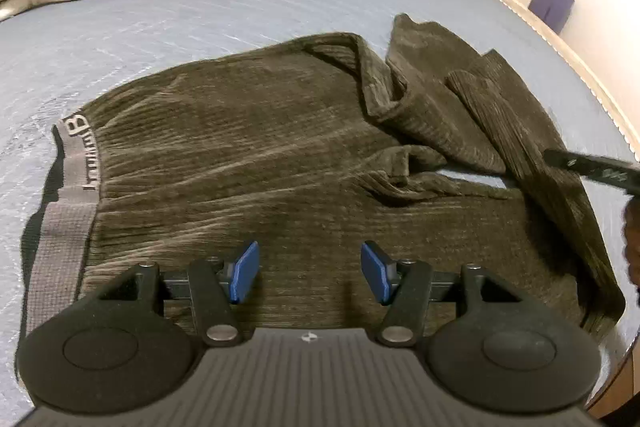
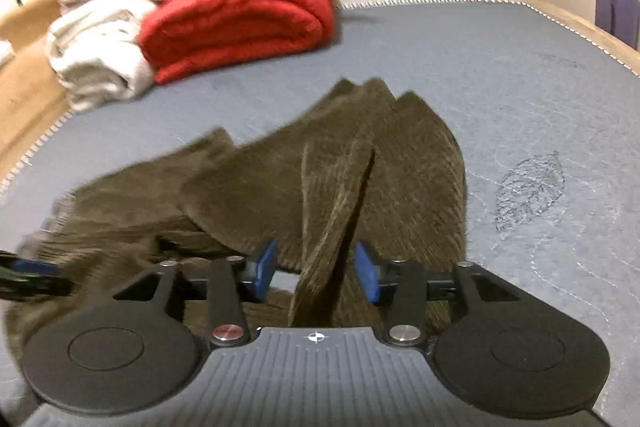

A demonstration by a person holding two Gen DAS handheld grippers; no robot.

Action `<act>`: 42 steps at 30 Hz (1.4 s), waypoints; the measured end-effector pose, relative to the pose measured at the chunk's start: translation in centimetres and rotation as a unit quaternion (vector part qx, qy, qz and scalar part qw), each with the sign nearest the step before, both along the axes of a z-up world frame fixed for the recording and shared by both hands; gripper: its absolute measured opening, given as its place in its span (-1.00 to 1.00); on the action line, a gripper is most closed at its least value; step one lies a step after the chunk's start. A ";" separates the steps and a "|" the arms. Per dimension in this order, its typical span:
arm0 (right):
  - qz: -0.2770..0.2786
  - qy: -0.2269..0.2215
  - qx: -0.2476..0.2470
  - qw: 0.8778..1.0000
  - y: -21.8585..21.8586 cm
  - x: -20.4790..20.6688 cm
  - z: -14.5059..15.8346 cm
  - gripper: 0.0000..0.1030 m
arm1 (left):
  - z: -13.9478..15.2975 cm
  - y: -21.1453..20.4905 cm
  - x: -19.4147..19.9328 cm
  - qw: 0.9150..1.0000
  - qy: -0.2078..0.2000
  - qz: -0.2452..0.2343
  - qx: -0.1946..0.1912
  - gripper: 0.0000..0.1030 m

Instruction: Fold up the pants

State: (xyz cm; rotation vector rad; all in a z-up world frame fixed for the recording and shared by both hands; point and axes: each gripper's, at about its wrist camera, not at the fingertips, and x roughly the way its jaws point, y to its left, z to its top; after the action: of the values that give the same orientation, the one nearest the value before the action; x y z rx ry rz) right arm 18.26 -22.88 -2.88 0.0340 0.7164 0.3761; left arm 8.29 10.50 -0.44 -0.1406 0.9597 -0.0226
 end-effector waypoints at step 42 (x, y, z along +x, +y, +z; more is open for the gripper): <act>-0.504 0.079 0.164 0.845 -36.0 -12.4 -7.0 -0.29 | 0.5 -2.2 0.2 1.000 -0.018 -0.014 -0.021 0.20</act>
State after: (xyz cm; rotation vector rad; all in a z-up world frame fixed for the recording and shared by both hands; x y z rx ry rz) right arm 5.82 -58.89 -9.91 0.7494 0.6943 -0.5348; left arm 8.46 8.29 0.08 -0.1645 0.9260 -0.0717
